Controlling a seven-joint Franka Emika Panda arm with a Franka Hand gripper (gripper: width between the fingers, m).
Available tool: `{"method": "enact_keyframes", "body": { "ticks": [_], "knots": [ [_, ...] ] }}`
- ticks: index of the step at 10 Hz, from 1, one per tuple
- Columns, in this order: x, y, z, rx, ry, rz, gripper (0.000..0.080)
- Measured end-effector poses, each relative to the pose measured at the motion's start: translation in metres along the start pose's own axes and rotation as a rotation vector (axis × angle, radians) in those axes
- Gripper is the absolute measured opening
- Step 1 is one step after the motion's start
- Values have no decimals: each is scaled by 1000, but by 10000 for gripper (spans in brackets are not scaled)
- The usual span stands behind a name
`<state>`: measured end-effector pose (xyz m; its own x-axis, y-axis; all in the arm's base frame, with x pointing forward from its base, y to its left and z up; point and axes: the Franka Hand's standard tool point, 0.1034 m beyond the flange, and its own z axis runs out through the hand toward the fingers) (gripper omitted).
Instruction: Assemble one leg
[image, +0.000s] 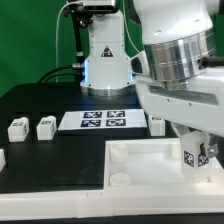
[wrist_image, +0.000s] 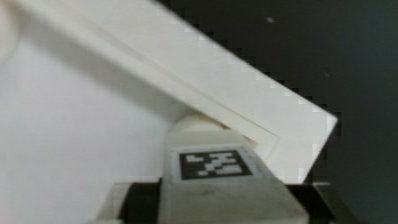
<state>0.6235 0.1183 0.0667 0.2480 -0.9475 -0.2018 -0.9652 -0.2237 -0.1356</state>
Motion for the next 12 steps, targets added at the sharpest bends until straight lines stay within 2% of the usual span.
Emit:
{"method": "enact_keyframes", "body": {
  "ticks": [2, 5, 6, 7, 8, 9, 10, 12],
  "knots": [
    [-5, -1, 1, 12, -29, 254, 298],
    [-5, -1, 1, 12, -33, 290, 297],
    [-6, 0, 2, 11, -33, 231, 479],
    [-8, 3, 2, -16, -42, 138, 592],
    [-7, 4, 1, -39, -48, 0, 592],
    [-5, 4, -2, -62, -45, -171, 638],
    [-5, 2, -4, -98, -29, -372, 646],
    [-4, 2, -4, -95, -35, -580, 646]
  ]
}}
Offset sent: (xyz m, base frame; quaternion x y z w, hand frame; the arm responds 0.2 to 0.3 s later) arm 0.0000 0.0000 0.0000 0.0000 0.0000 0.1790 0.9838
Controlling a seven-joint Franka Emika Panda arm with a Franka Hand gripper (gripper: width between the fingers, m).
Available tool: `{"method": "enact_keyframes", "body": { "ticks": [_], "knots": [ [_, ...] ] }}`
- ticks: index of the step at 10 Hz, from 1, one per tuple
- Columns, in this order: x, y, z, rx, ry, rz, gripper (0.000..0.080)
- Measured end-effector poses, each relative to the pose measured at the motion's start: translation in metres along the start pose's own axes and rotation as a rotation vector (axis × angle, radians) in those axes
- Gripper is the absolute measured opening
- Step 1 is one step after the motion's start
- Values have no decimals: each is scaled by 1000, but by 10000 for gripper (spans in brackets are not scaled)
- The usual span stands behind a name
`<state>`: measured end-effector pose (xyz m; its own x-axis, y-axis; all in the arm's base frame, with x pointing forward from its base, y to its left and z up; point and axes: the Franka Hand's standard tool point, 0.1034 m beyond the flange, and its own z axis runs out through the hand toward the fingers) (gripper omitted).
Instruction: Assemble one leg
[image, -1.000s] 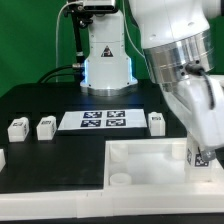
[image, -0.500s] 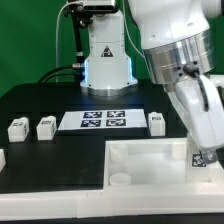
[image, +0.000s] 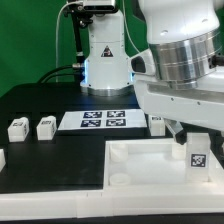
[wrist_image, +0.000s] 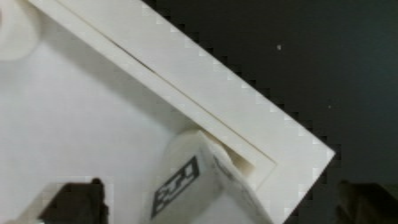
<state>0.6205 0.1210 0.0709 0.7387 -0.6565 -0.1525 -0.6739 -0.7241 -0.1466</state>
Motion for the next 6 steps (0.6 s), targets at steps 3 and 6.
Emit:
{"method": "enact_keyframes", "body": {
  "ticks": [3, 6],
  "knots": [
    [5, 0, -3, -53, 34, -409, 649],
    [9, 0, -3, -68, 62, -616, 649]
  ]
}}
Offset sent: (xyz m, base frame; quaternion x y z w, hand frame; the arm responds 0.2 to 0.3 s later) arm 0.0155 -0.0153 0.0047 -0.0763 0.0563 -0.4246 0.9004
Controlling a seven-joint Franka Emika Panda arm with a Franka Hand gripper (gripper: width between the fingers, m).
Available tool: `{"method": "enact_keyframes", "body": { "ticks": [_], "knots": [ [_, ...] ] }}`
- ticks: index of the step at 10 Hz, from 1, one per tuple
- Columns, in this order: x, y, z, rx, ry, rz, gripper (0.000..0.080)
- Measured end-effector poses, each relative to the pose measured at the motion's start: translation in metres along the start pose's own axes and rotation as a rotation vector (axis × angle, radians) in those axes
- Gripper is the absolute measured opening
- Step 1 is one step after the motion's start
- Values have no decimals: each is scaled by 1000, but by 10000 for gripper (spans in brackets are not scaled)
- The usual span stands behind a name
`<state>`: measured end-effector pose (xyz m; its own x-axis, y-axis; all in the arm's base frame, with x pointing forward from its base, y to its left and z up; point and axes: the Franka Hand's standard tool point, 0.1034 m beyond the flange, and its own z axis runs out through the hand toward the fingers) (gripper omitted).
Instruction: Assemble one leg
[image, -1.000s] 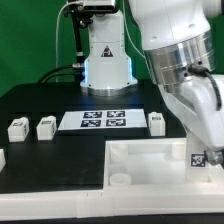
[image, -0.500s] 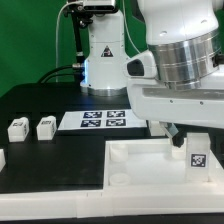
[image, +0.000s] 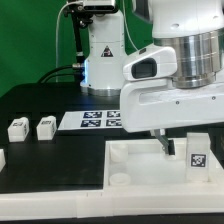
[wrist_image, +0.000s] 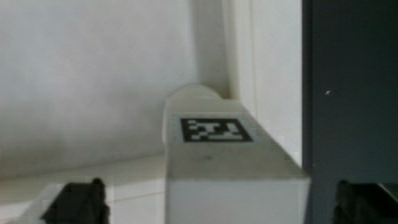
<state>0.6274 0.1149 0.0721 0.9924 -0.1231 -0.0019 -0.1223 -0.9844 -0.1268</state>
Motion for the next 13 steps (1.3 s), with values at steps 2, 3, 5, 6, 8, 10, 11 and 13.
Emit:
{"method": "enact_keyframes", "body": {
  "ticks": [2, 3, 5, 6, 8, 10, 11, 13],
  "knots": [
    [0, 0, 0, 0, 0, 0, 382],
    [1, 2, 0, -3, 1, 1, 295],
    [1, 4, 0, -3, 1, 8, 295],
    [1, 4, 0, -2, 1, 37, 295],
    [2, 6, 0, 21, 5, 142, 295],
    [1, 7, 0, 53, 25, 321, 295],
    [1, 7, 0, 61, 19, 356, 295],
    [0, 6, 0, 66, 13, 453, 297]
  ]
}}
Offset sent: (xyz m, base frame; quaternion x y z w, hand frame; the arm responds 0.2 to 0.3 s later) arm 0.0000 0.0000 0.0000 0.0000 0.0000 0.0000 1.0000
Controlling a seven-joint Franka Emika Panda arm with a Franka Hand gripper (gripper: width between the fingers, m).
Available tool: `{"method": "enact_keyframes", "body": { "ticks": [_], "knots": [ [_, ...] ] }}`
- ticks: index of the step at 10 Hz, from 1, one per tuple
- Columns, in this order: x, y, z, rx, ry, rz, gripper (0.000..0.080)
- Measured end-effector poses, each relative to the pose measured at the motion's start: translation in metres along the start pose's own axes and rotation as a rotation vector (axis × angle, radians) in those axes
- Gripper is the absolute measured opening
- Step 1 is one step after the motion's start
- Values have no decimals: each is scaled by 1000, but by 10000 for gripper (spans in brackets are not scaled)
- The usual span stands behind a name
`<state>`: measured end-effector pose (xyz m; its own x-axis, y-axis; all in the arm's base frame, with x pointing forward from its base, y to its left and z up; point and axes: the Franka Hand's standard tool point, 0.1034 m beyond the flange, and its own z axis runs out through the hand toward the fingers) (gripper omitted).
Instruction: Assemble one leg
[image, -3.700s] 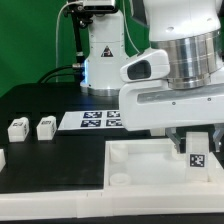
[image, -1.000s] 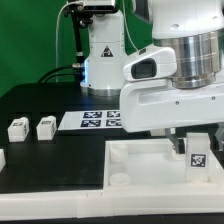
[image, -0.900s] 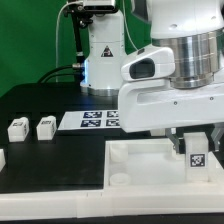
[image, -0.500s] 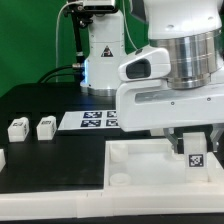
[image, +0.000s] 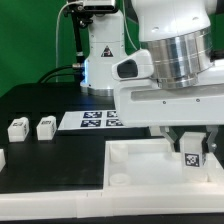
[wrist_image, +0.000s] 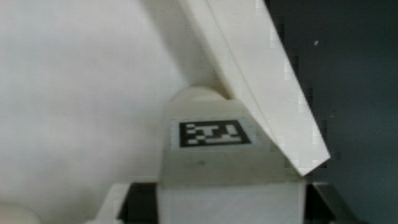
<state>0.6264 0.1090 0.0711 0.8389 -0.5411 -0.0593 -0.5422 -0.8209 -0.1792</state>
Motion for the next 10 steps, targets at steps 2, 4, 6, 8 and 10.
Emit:
{"method": "enact_keyframes", "body": {
  "ticks": [2, 4, 6, 8, 10],
  "knots": [
    [0, 0, 0, -7, 12, -8, 298],
    [0, 1, 0, -6, 12, -7, 298],
    [1, 1, 0, -1, 19, 40, 298],
    [-7, -1, 0, 24, 74, 313, 298],
    [-7, -2, 2, 81, 82, 614, 301]
  ]
}}
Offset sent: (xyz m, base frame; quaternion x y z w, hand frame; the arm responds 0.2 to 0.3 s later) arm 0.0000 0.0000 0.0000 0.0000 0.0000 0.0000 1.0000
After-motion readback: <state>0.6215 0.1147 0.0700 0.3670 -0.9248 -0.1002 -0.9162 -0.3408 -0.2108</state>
